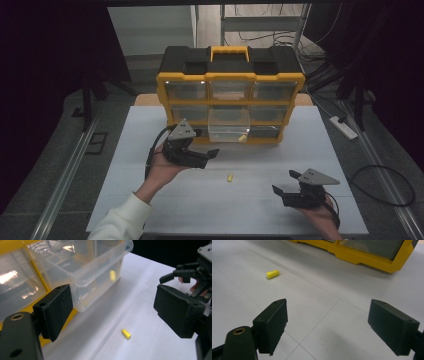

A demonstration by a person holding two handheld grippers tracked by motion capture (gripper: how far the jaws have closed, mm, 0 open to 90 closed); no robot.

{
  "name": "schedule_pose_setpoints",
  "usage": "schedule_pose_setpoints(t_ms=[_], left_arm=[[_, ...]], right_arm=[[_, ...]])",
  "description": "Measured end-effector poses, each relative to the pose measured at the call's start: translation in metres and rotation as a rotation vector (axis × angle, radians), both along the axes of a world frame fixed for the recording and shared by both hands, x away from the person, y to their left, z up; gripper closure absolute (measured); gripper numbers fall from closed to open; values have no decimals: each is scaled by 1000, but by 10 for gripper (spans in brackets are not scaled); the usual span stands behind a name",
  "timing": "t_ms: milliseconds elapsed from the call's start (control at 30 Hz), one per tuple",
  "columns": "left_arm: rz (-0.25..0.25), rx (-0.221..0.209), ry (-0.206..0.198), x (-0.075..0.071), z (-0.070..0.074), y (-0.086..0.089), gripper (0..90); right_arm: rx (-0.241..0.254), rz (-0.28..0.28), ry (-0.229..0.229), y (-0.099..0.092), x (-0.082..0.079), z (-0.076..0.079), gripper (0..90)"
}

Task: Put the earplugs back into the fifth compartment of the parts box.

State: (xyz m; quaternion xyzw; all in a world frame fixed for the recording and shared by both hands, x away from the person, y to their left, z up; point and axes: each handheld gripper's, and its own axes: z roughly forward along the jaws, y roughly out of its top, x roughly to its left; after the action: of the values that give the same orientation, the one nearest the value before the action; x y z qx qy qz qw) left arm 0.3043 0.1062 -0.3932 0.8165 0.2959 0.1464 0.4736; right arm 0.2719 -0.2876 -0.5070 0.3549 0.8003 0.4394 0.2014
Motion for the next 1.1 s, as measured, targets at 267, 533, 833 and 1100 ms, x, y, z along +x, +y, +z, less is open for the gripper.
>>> schedule_pose_setpoints(t_ms=[267,533,833,1100], left_arm=[[-17,22,46,-2,-17,-2,162],[-25,48,85,-1,-31,-5,168],[-42,89,130,3,-47,-17,165],[-64,121,157,5,-57,-27,163]], right_arm=[[-2,0,1,0,0,0,169],[1,5,-3,0,0,0,169],[1,3,0,0,-1,0,169],[5,7,-3,0,-1,0,169]])
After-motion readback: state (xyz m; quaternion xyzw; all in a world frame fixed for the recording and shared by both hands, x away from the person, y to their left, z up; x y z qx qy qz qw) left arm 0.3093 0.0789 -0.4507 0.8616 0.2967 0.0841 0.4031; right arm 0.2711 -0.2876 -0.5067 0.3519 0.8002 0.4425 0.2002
